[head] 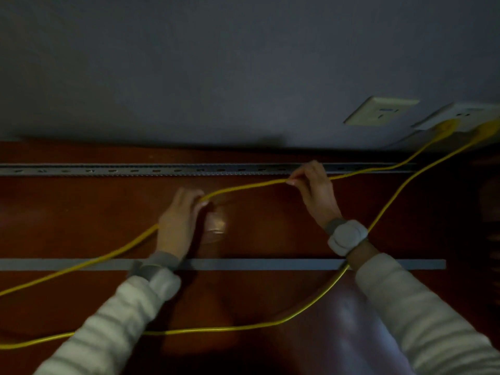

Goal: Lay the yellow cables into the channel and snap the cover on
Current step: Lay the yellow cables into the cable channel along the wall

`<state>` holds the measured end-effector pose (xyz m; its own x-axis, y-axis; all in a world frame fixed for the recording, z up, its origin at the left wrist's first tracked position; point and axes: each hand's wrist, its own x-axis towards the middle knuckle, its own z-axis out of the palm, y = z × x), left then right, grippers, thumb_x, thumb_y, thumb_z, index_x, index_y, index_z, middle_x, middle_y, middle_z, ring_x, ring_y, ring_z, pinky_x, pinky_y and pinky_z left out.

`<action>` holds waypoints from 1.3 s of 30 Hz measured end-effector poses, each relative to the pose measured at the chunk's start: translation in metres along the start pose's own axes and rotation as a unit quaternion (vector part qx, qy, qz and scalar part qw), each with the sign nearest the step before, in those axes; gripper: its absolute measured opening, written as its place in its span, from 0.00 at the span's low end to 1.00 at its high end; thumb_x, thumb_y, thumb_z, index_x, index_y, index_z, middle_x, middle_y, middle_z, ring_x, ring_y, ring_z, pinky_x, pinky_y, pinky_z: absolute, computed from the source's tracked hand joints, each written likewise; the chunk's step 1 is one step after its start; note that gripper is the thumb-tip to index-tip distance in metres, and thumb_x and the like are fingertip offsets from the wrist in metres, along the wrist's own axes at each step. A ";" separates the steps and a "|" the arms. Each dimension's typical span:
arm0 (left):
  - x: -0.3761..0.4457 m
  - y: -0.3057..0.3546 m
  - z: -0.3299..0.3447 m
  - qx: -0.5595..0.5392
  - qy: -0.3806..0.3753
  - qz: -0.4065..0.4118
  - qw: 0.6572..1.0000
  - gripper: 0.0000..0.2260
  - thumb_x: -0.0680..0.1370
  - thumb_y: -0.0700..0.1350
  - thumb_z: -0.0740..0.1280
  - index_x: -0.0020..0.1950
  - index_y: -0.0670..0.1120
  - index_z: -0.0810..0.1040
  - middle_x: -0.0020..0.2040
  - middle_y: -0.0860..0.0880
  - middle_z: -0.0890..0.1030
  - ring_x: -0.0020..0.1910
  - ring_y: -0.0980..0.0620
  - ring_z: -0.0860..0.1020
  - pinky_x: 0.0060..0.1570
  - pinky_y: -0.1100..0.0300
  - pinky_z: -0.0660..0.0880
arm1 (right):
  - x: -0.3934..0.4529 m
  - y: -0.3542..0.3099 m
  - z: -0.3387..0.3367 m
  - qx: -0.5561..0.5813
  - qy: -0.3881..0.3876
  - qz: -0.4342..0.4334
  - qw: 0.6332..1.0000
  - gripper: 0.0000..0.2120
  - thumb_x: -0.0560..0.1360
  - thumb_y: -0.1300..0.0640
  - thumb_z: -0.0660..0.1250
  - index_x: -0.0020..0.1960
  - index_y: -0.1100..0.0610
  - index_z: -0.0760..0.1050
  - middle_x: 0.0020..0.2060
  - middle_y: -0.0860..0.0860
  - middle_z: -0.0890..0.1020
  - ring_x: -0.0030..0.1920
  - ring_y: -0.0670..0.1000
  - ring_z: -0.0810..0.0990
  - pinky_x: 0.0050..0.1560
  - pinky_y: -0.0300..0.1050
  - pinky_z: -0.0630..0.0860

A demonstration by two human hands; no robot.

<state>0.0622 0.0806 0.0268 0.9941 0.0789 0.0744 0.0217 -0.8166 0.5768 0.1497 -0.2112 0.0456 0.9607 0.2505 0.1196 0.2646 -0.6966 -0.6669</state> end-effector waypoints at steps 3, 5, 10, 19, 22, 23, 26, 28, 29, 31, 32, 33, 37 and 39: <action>0.036 -0.033 -0.031 -0.020 0.070 0.070 0.995 0.07 0.80 0.41 0.63 0.53 0.43 0.79 0.51 0.45 0.76 0.48 0.40 0.77 0.49 0.50 0.74 | 0.021 0.001 0.003 0.025 0.012 -0.018 0.999 0.03 0.75 0.60 0.68 0.45 0.59 0.75 0.44 0.56 0.76 0.47 0.50 0.73 0.48 0.33 0.69; 0.061 -0.047 -0.042 -0.054 0.095 0.101 0.989 0.09 0.81 0.41 0.60 0.54 0.44 0.80 0.53 0.59 0.71 0.48 0.41 0.76 0.50 0.50 0.75 | 0.029 0.001 0.013 0.033 0.016 -0.022 0.999 0.03 0.75 0.59 0.69 0.44 0.58 0.75 0.43 0.54 0.75 0.46 0.49 0.73 0.47 0.33 0.69; 0.096 -0.069 -0.026 -0.018 0.068 0.150 0.986 0.10 0.79 0.37 0.64 0.55 0.47 0.83 0.52 0.62 0.68 0.49 0.62 0.70 0.56 0.71 0.70 | 0.039 0.018 0.039 0.030 0.031 0.013 0.999 0.05 0.72 0.61 0.72 0.41 0.59 0.76 0.41 0.55 0.75 0.45 0.51 0.74 0.45 0.44 0.74; 0.093 -0.082 -0.003 0.015 -0.038 0.124 0.991 0.12 0.78 0.42 0.65 0.58 0.51 0.83 0.64 0.44 0.75 0.64 0.43 0.71 0.58 0.57 0.58 | 0.034 0.030 0.049 0.002 0.061 0.084 0.995 0.03 0.71 0.62 0.74 0.43 0.61 0.82 0.43 0.60 0.76 0.45 0.55 0.76 0.47 0.41 0.71; 0.094 -0.081 -0.001 0.007 -0.063 0.110 0.992 0.13 0.79 0.41 0.65 0.61 0.52 0.81 0.69 0.50 0.72 0.69 0.47 0.67 0.63 0.61 0.55 | 0.031 0.025 0.050 -0.001 0.066 0.079 0.995 0.03 0.73 0.62 0.72 0.46 0.60 0.80 0.45 0.59 0.77 0.47 0.55 0.77 0.48 0.44 0.75; 0.094 -0.080 0.000 0.016 -0.075 0.106 0.991 0.13 0.79 0.42 0.64 0.62 0.52 0.80 0.69 0.52 0.72 0.70 0.49 0.67 0.63 0.61 0.54 | 0.031 0.022 0.051 0.002 0.070 0.083 0.994 0.04 0.73 0.62 0.71 0.47 0.60 0.79 0.46 0.58 0.77 0.47 0.55 0.77 0.49 0.46 0.77; 0.094 -0.080 0.002 0.054 -0.088 0.105 0.989 0.15 0.81 0.45 0.60 0.65 0.53 0.77 0.70 0.52 0.73 0.68 0.47 0.70 0.61 0.59 0.55 | 0.032 0.013 0.054 -0.011 0.089 0.103 0.991 0.04 0.73 0.64 0.70 0.47 0.61 0.77 0.46 0.58 0.77 0.46 0.55 0.77 0.49 0.54 0.77; 0.092 -0.077 0.003 0.051 -0.080 0.086 0.992 0.15 0.81 0.43 0.60 0.67 0.52 0.76 0.70 0.51 0.73 0.68 0.45 0.70 0.61 0.60 0.55 | 0.032 0.004 0.055 -0.032 0.094 0.116 0.988 0.05 0.73 0.64 0.69 0.47 0.60 0.76 0.46 0.58 0.78 0.47 0.56 0.77 0.50 0.55 0.75; 0.091 -0.074 0.002 0.051 -0.071 0.076 0.993 0.16 0.81 0.42 0.60 0.67 0.52 0.75 0.70 0.51 0.73 0.67 0.44 0.70 0.62 0.60 0.55 | 0.030 -0.003 0.056 -0.037 0.094 0.117 0.988 0.05 0.73 0.63 0.69 0.48 0.58 0.76 0.46 0.56 0.78 0.48 0.56 0.77 0.52 0.52 0.73; 0.086 -0.069 -0.005 0.048 -0.047 0.060 0.996 0.18 0.80 0.41 0.61 0.69 0.52 0.72 0.70 0.52 0.73 0.67 0.46 0.70 0.62 0.62 0.54 | 0.027 -0.019 0.058 -0.031 0.093 0.101 0.990 0.06 0.73 0.63 0.67 0.49 0.57 0.75 0.47 0.54 0.78 0.49 0.54 0.76 0.53 0.49 0.70; 0.082 -0.067 -0.011 0.044 -0.037 0.059 0.997 0.18 0.80 0.41 0.61 0.69 0.53 0.72 0.70 0.52 0.73 0.68 0.48 0.70 0.62 0.62 0.55 | 0.026 -0.029 0.061 -0.022 0.088 0.087 0.992 0.06 0.74 0.63 0.67 0.50 0.56 0.75 0.47 0.54 0.78 0.49 0.53 0.76 0.53 0.50 0.70; 0.077 -0.065 -0.017 0.040 -0.029 0.059 0.997 0.19 0.79 0.40 0.61 0.69 0.53 0.71 0.70 0.52 0.73 0.68 0.50 0.70 0.62 0.61 0.55 | 0.024 -0.040 0.064 -0.013 0.079 0.069 0.994 0.06 0.74 0.64 0.66 0.50 0.57 0.75 0.47 0.54 0.78 0.49 0.53 0.76 0.53 0.51 0.71; 0.045 -0.078 -0.054 0.047 -0.014 0.062 0.997 0.19 0.79 0.39 0.60 0.68 0.53 0.71 0.70 0.52 0.73 0.68 0.53 0.69 0.63 0.60 0.54 | 0.018 -0.100 0.088 0.008 0.015 -0.001 1.000 0.08 0.73 0.66 0.66 0.51 0.59 0.75 0.48 0.57 0.78 0.51 0.56 0.76 0.54 0.55 0.72; 0.029 -0.092 -0.072 0.056 -0.008 0.034 0.998 0.20 0.78 0.38 0.61 0.68 0.53 0.72 0.70 0.52 0.73 0.69 0.52 0.69 0.63 0.59 0.54 | 0.016 -0.132 0.104 0.016 -0.025 -0.028 0.999 0.08 0.73 0.66 0.67 0.51 0.59 0.76 0.49 0.57 0.78 0.52 0.57 0.76 0.55 0.56 0.71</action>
<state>0.0812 0.1995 0.0345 0.9951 0.0132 0.0976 -0.0350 -0.8789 0.4758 0.1212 -0.0451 0.0590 0.9386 0.3231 0.1207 0.3147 -0.6591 -0.6831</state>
